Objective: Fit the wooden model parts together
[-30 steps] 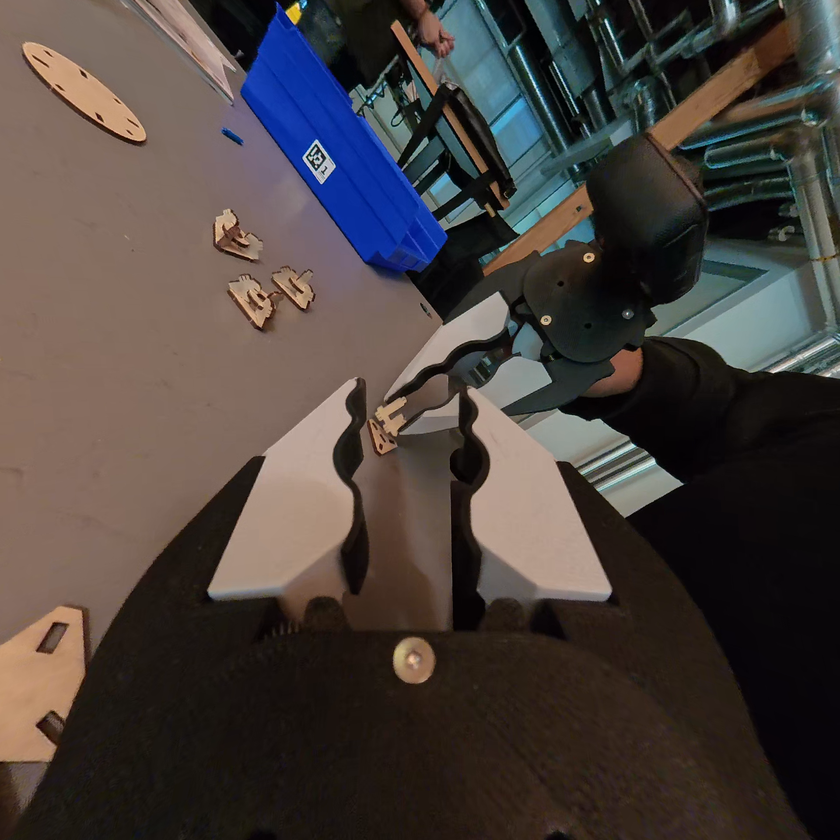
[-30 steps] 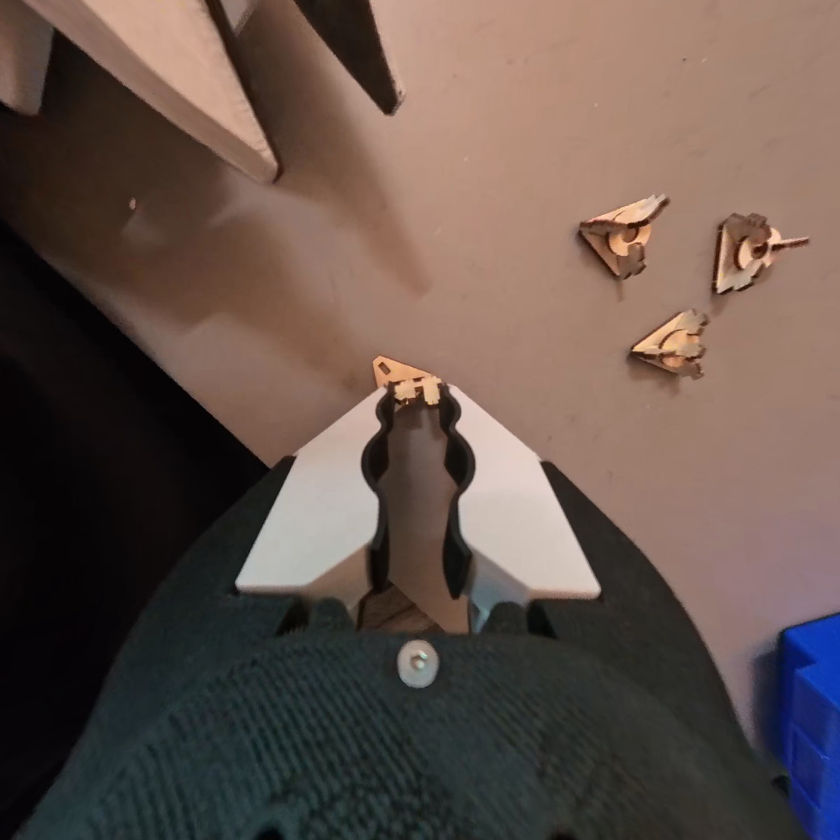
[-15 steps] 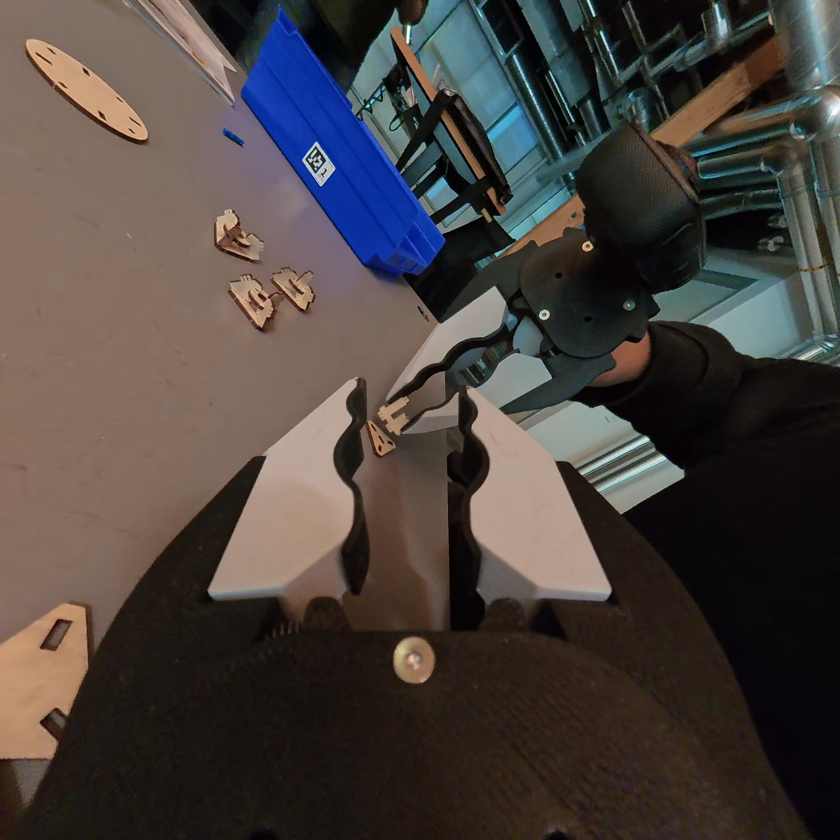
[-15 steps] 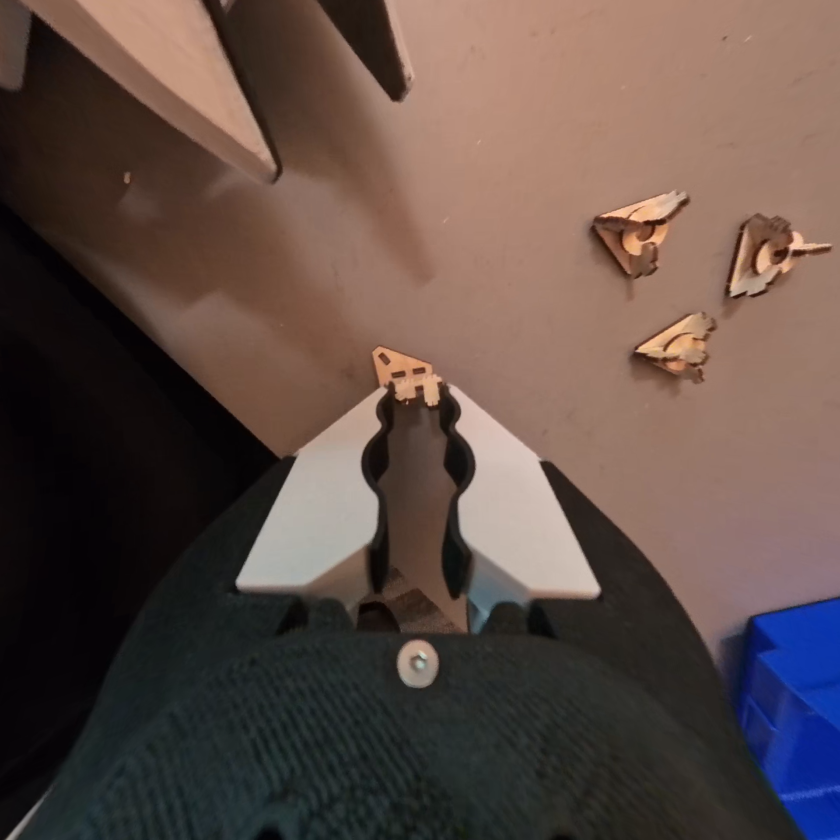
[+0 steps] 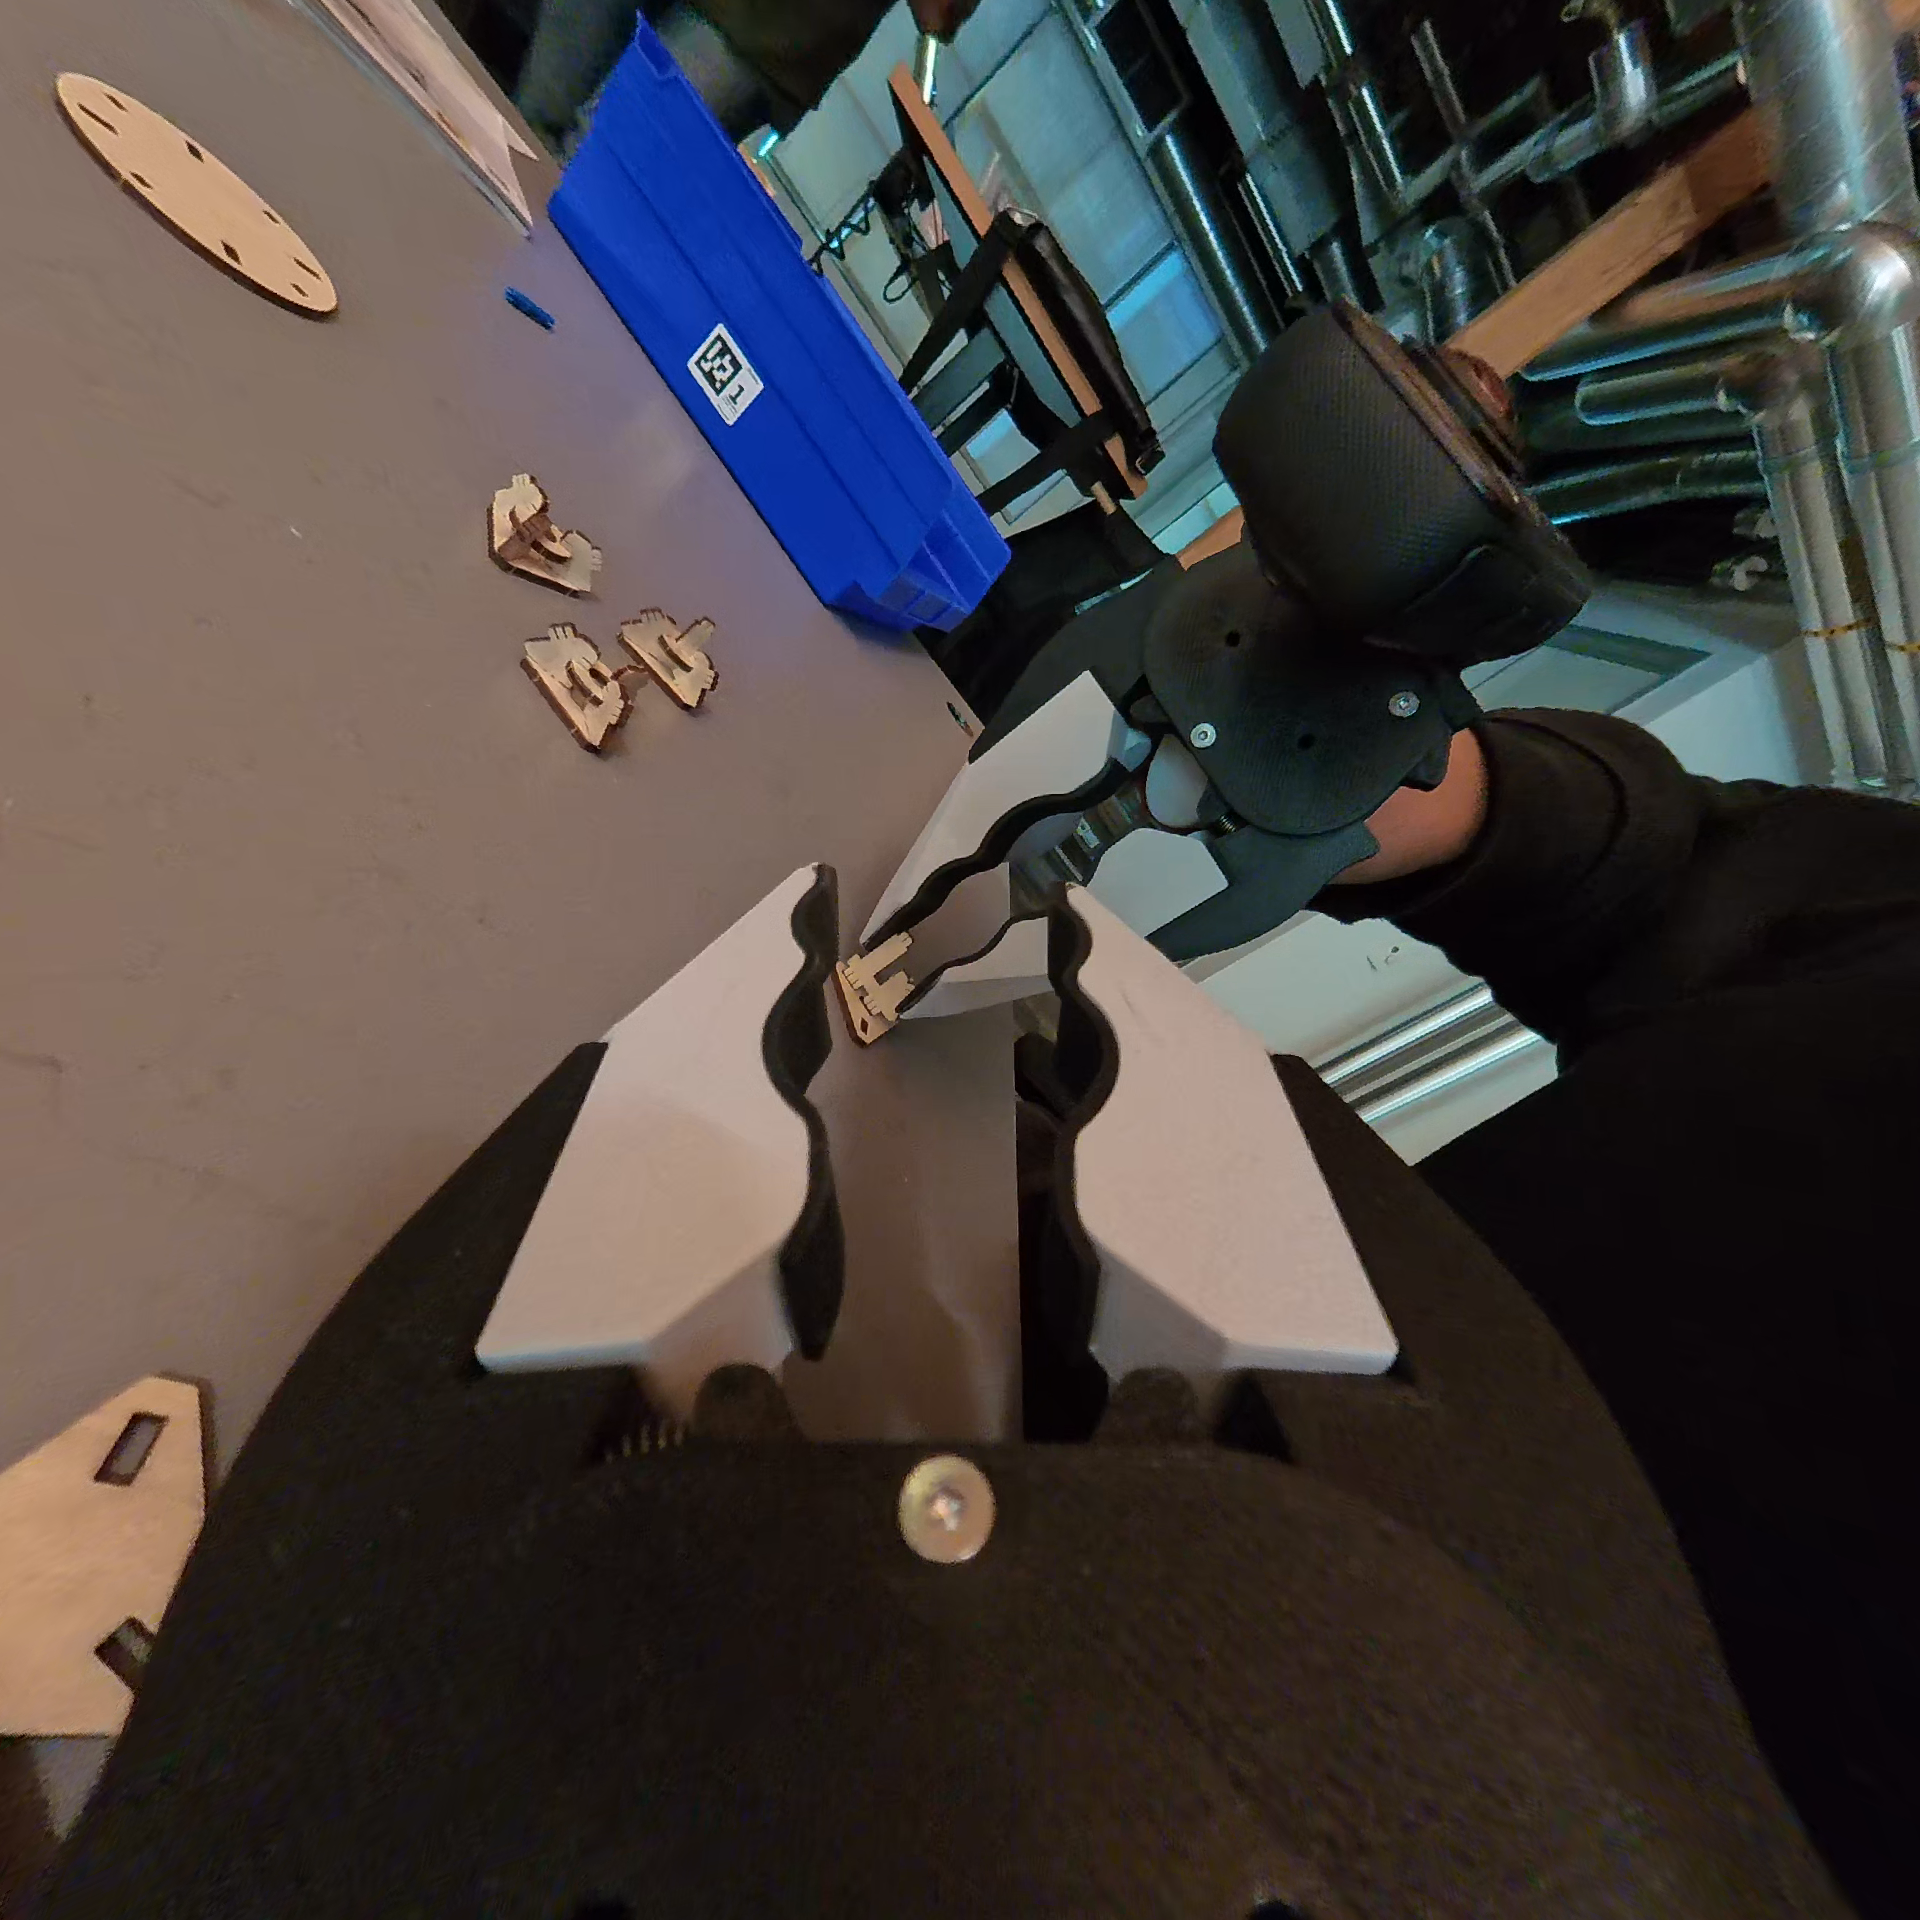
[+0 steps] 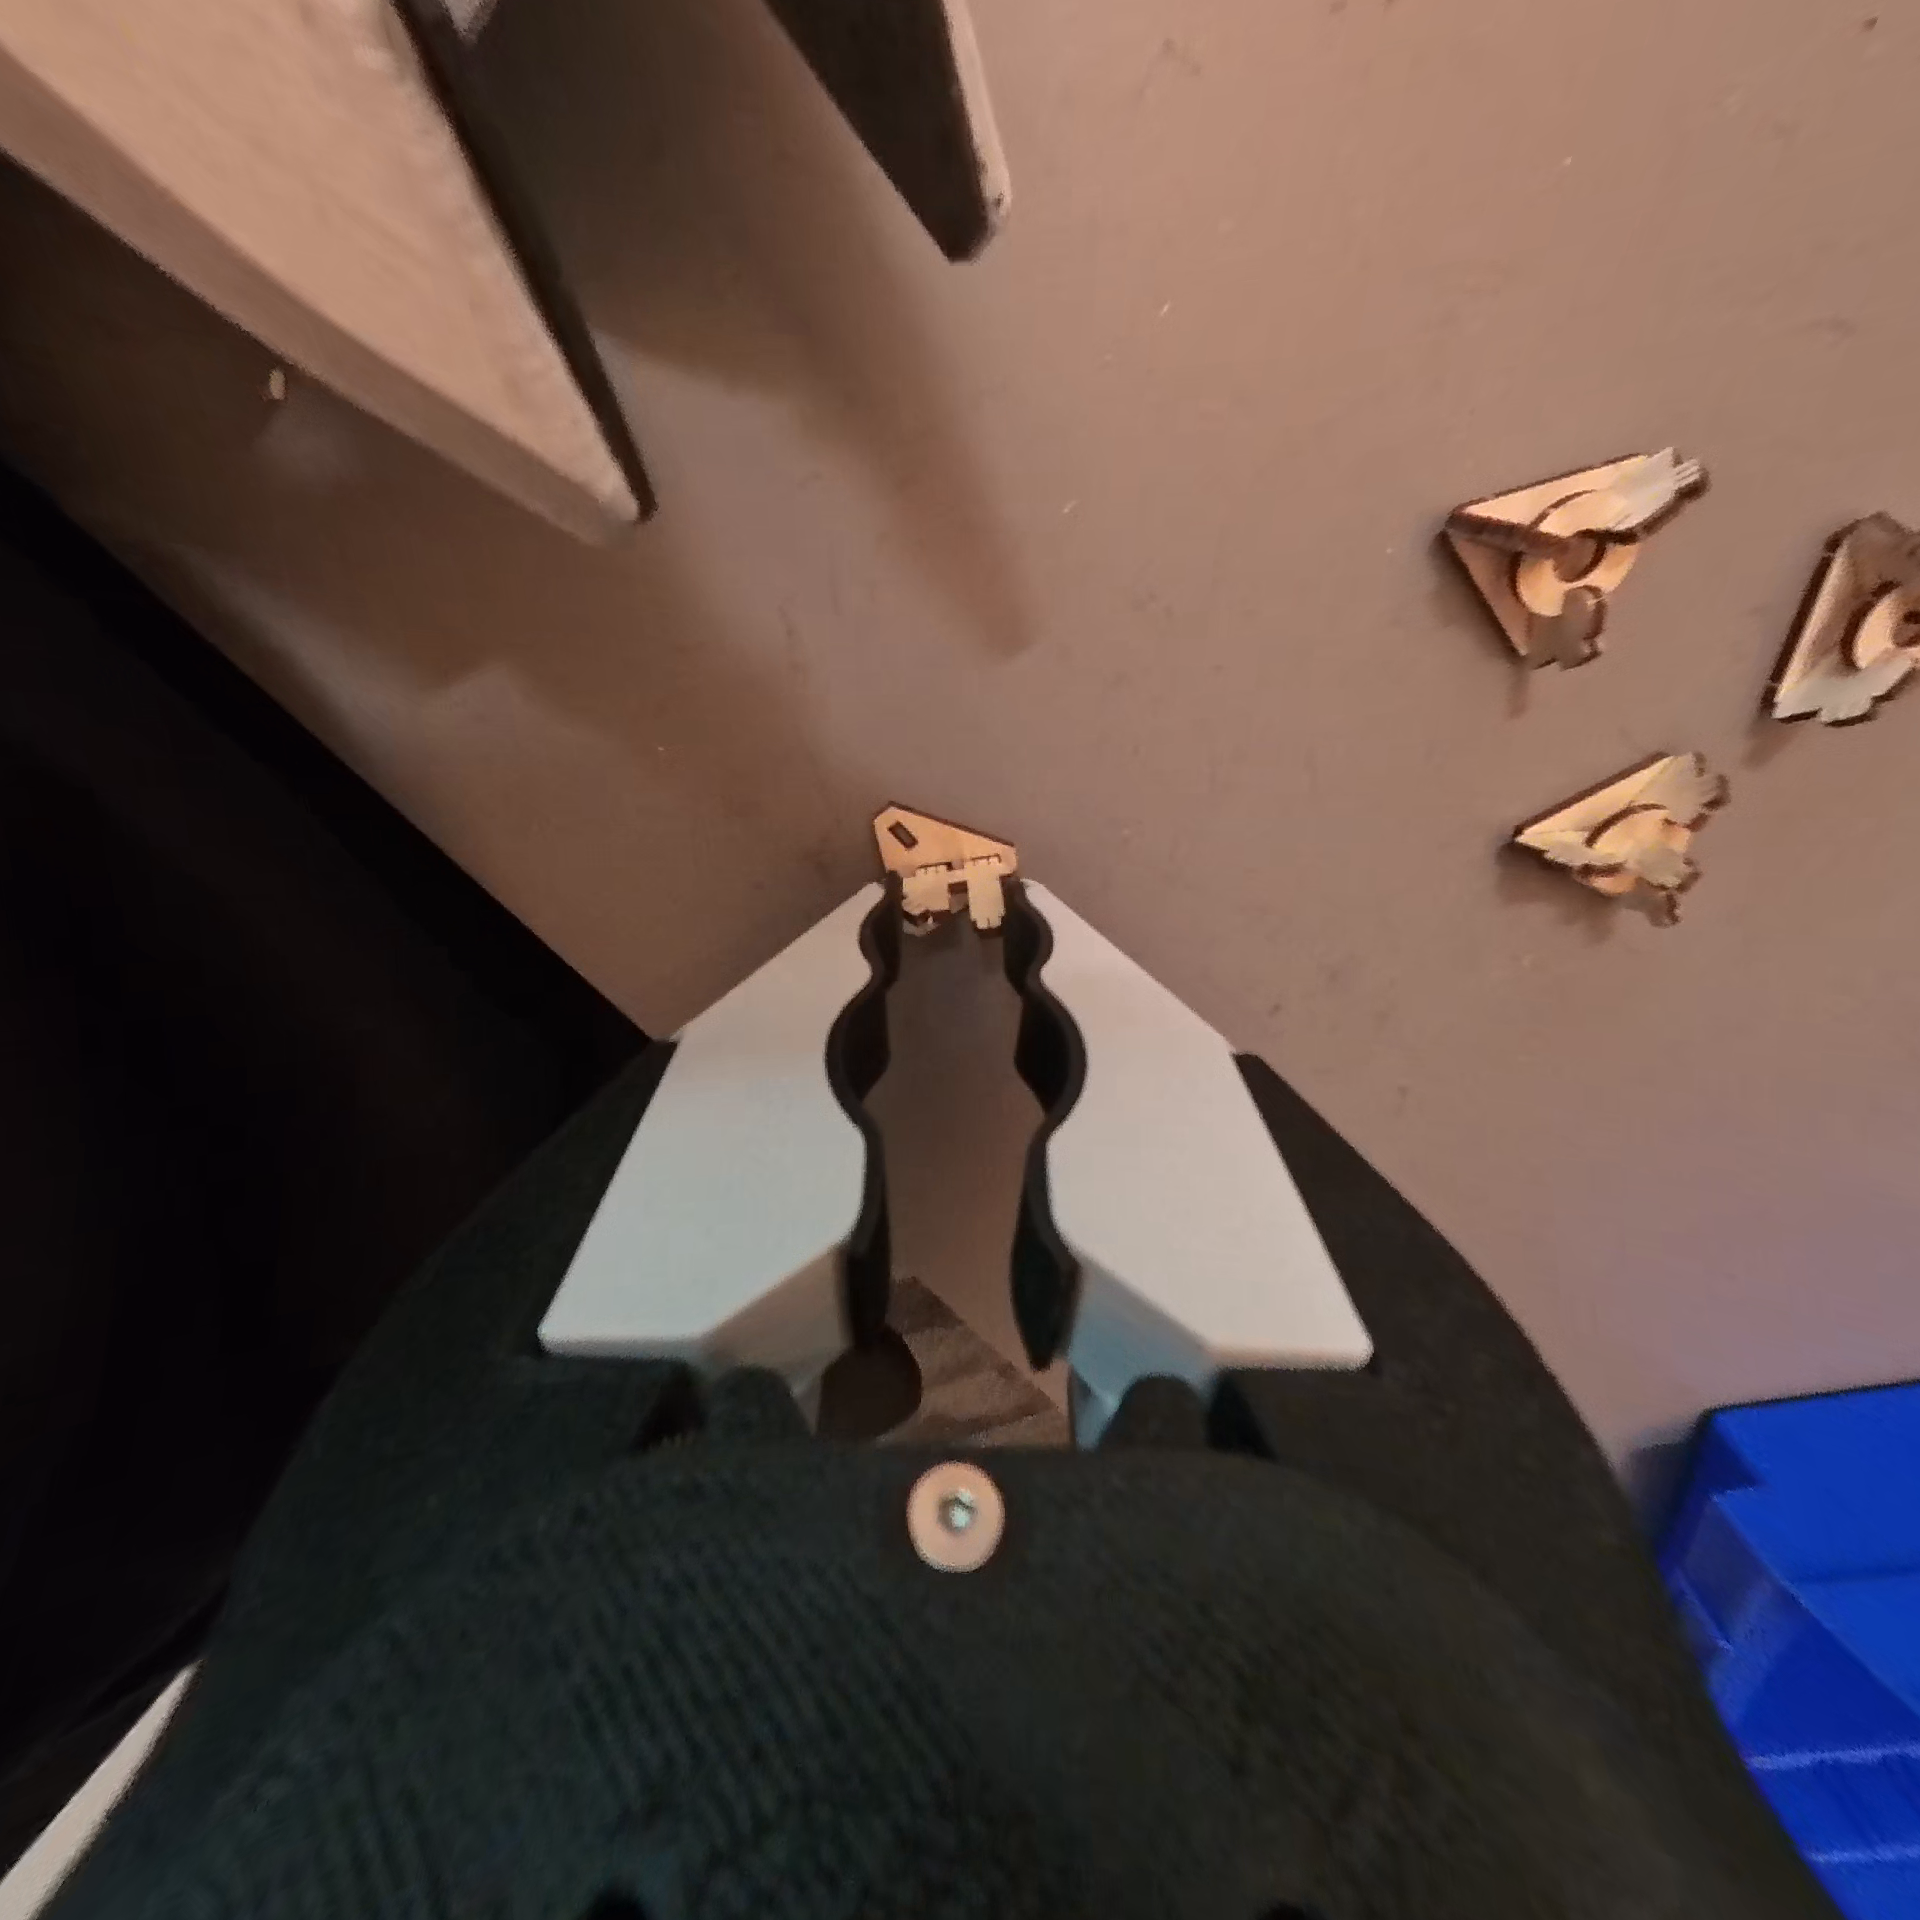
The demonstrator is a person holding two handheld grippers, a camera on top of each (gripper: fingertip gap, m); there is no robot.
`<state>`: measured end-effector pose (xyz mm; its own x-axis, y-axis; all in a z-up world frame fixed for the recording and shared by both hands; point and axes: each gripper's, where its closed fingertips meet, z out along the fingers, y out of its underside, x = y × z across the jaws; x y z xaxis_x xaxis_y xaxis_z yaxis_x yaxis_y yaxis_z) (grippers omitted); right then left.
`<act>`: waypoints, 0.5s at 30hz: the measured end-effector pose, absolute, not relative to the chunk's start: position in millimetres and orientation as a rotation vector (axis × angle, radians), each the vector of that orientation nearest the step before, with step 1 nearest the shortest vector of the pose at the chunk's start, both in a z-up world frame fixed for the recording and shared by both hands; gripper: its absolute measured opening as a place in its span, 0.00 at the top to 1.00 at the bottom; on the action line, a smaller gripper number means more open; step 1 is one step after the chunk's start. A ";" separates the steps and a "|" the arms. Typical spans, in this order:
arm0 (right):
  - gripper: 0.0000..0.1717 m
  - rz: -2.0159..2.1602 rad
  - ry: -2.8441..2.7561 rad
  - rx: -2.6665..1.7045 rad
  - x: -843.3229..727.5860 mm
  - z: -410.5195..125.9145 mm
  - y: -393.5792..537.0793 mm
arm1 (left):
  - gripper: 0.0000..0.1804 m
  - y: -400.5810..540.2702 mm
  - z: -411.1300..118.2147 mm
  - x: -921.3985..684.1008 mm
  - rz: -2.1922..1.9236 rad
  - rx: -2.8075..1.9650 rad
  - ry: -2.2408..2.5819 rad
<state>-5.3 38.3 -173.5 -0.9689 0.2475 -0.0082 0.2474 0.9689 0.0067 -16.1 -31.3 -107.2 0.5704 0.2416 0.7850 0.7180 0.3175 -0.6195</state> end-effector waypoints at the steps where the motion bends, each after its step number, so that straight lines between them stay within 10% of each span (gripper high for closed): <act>1: 0.89 0.016 3.107 0.390 -5.3 -173.4 38.3 | 0.78 -31.3 -107.1 -16.1 -0.388 -1.247 -0.962; 15: 0.89 0.094 3.161 0.277 -5.1 -174.0 36.4 | 0.78 -32.5 -106.6 -16.2 -0.403 -1.232 -0.961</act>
